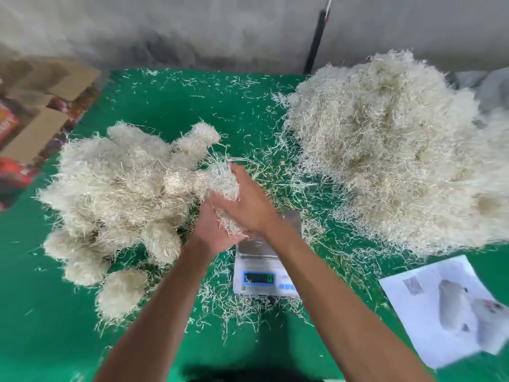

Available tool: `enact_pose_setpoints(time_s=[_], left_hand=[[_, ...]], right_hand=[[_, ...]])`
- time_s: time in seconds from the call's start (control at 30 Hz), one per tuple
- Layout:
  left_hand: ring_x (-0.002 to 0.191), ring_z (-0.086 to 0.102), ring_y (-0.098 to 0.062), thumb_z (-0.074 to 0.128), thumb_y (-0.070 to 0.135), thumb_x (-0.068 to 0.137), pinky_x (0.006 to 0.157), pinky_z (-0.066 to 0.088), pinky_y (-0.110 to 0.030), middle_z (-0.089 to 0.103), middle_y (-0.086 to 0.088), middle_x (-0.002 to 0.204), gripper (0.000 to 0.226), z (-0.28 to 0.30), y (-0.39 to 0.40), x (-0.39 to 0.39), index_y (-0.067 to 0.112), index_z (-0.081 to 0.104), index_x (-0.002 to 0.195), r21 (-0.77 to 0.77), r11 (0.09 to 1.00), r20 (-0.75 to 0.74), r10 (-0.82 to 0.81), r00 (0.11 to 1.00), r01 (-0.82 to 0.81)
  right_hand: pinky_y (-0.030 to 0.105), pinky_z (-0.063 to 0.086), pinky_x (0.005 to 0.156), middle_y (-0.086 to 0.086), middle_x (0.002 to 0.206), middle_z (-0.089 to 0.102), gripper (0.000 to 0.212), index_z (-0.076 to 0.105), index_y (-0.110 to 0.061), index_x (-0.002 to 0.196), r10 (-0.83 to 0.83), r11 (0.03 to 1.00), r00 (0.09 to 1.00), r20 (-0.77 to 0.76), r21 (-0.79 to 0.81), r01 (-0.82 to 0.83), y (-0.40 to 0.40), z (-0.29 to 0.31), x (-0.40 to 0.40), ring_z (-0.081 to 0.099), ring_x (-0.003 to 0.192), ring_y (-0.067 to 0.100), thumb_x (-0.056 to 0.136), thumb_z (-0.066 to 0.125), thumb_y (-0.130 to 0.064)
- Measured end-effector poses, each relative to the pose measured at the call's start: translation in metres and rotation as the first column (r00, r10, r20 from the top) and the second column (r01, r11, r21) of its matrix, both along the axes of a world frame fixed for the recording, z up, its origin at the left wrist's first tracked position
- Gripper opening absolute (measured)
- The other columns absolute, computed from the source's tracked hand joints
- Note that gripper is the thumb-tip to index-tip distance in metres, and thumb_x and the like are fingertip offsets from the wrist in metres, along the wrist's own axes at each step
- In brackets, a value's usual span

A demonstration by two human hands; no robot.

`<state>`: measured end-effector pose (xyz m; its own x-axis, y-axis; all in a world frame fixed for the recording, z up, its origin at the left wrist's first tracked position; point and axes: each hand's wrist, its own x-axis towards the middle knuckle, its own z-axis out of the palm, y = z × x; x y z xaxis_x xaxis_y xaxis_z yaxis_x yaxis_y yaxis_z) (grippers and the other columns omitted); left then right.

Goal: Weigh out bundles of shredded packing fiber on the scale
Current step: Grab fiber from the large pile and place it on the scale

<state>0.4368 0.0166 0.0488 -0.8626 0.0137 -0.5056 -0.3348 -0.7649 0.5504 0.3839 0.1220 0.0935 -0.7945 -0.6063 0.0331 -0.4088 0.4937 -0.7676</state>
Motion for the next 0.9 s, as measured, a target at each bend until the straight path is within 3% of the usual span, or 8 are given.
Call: enact_pose_setpoints(time_s=[0.2, 0.27, 0.33, 0.37, 0.47, 0.57, 0.73, 0.9], left_hand=[[0.141, 0.043, -0.028, 0.044, 0.066, 0.094, 0.106, 0.044, -0.048, 0.050, -0.005, 0.147, 0.074, 0.012, -0.025, 0.016, 0.019, 0.040, 0.151, -0.054, 0.975, 0.190, 0.221, 0.957, -0.215], [0.121, 0.058, -0.031, 0.045, 0.065, 0.094, 0.075, 0.060, -0.046, 0.062, -0.006, 0.117, 0.073, 0.016, -0.036, 0.023, 0.020, 0.040, 0.151, -0.074, 0.968, 0.237, 0.251, 0.939, -0.240], [0.081, 0.057, -0.035, 0.040, 0.058, 0.099, 0.040, 0.055, -0.039, 0.055, -0.013, 0.091, 0.067, 0.018, -0.046, 0.032, 0.017, 0.037, 0.153, -0.083, 0.932, 0.298, 0.361, 0.884, -0.353], [0.077, 0.058, -0.039, 0.037, 0.053, 0.102, 0.040, 0.056, -0.040, 0.058, -0.020, 0.093, 0.061, 0.019, -0.052, 0.037, 0.013, 0.042, 0.149, -0.053, 0.919, 0.276, 0.388, 0.879, -0.390], [0.115, 0.062, -0.039, 0.035, 0.046, 0.106, 0.091, 0.055, -0.046, 0.054, -0.022, 0.142, 0.049, 0.019, -0.071, 0.051, 0.007, 0.056, 0.125, 0.000, 0.877, 0.247, 0.466, 0.849, -0.481], [0.143, 0.035, -0.038, 0.040, 0.053, 0.103, 0.114, 0.033, -0.049, 0.030, -0.019, 0.159, 0.066, 0.014, -0.096, 0.065, 0.011, 0.031, 0.153, 0.041, 0.793, 0.361, 0.555, 0.749, -0.607], [0.136, 0.035, -0.048, 0.045, 0.058, 0.098, 0.104, 0.039, -0.061, 0.028, -0.027, 0.154, 0.082, 0.020, -0.102, 0.075, 0.010, 0.017, 0.158, 0.170, 0.702, 0.418, 0.585, 0.696, -0.692], [0.126, 0.055, -0.045, 0.047, 0.053, 0.101, 0.076, 0.061, -0.049, 0.051, -0.031, 0.141, 0.066, 0.036, -0.088, 0.053, 0.019, 0.029, 0.154, 0.186, 0.778, 0.288, 0.541, 0.790, -0.600]], right_hand=[[0.055, 0.051, 0.096, 0.006, 0.118, 0.060, 0.093, 0.050, -0.018, 0.122, 0.035, 0.941, 0.975, -0.220, 0.335, 0.042, -0.009, -0.001, 0.018, 0.059, 0.103, 0.028, 0.084, 0.014, -0.095], [0.053, 0.043, 0.109, 0.009, 0.152, 0.050, 0.102, 0.049, -0.016, 0.143, 0.074, 0.962, 0.993, -0.094, 0.268, -0.046, -0.012, 0.002, 0.019, 0.054, 0.131, 0.029, 0.086, 0.018, -0.094], [0.045, 0.045, 0.108, 0.001, 0.149, 0.056, 0.094, 0.052, -0.020, 0.147, 0.042, 0.997, 0.994, 0.103, 0.065, -0.049, -0.015, 0.002, 0.021, 0.057, 0.128, 0.018, 0.090, 0.028, -0.090], [0.041, 0.051, 0.101, 0.000, 0.134, 0.066, 0.083, 0.059, -0.018, 0.140, -0.006, 0.999, 0.985, 0.172, -0.043, 0.013, -0.017, 0.001, 0.021, 0.064, 0.115, 0.013, 0.095, 0.034, -0.083], [0.032, 0.061, 0.076, 0.013, 0.105, 0.072, 0.046, 0.068, -0.007, 0.115, -0.155, 0.953, 0.916, 0.371, -0.186, 0.237, -0.019, -0.010, 0.013, 0.072, 0.089, 0.024, 0.107, 0.049, -0.048], [0.031, 0.061, 0.081, 0.014, 0.118, 0.070, 0.026, 0.064, -0.013, 0.113, -0.209, 0.939, 0.833, 0.512, -0.132, 0.317, -0.018, -0.027, 0.008, 0.073, 0.096, 0.026, 0.107, 0.053, -0.035], [0.049, 0.043, 0.109, 0.031, 0.144, 0.052, 0.071, 0.049, 0.009, 0.139, -0.279, 0.951, 0.787, 0.550, 0.045, 0.306, -0.036, -0.046, 0.030, 0.052, 0.133, 0.046, 0.109, 0.035, -0.054], [0.053, 0.018, 0.127, 0.009, 0.169, 0.026, 0.075, 0.023, -0.021, 0.164, -0.191, 0.953, 0.499, 0.845, 0.038, 0.301, -0.067, -0.061, 0.059, 0.027, 0.154, 0.030, 0.105, 0.015, -0.067]])
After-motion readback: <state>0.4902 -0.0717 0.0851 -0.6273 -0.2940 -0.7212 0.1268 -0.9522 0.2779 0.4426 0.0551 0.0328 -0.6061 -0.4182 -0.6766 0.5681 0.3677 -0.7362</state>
